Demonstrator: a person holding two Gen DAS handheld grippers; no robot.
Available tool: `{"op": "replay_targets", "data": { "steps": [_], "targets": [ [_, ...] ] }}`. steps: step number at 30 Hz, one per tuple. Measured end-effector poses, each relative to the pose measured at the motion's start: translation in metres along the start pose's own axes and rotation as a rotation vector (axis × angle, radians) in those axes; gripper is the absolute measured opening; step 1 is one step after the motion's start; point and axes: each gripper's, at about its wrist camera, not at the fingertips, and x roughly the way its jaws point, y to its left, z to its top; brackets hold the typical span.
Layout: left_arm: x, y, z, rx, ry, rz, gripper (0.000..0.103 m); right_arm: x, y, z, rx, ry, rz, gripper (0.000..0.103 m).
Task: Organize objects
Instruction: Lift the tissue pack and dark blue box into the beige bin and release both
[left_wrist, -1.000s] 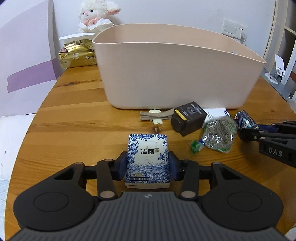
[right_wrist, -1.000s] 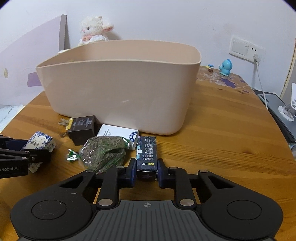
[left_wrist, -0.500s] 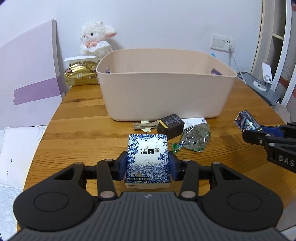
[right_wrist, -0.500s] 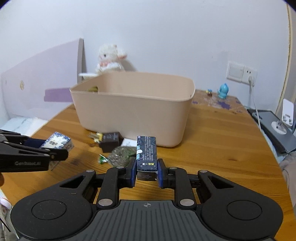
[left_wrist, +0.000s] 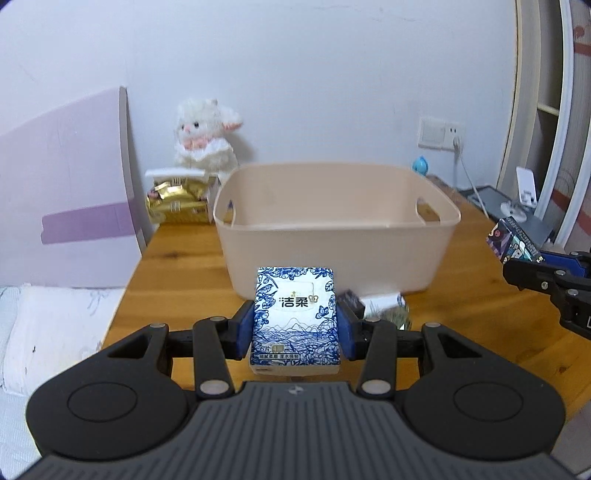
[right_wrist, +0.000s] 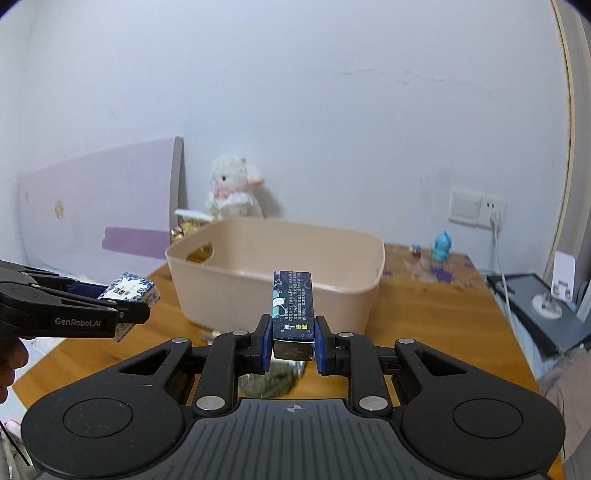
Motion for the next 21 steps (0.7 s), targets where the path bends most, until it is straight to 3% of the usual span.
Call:
{"op": "replay_targets", "data": {
  "steps": [10,21],
  "targets": [
    [0.017,0.002,0.044,0.014,-0.052,0.009,0.048,0.029,-0.013,0.033,0.020,-0.039,-0.010,0.021],
    [0.088,0.007,0.083,0.009,-0.022,0.016,0.048,0.095,-0.030,0.062,0.010,-0.036,-0.061,0.021]
  ]
}}
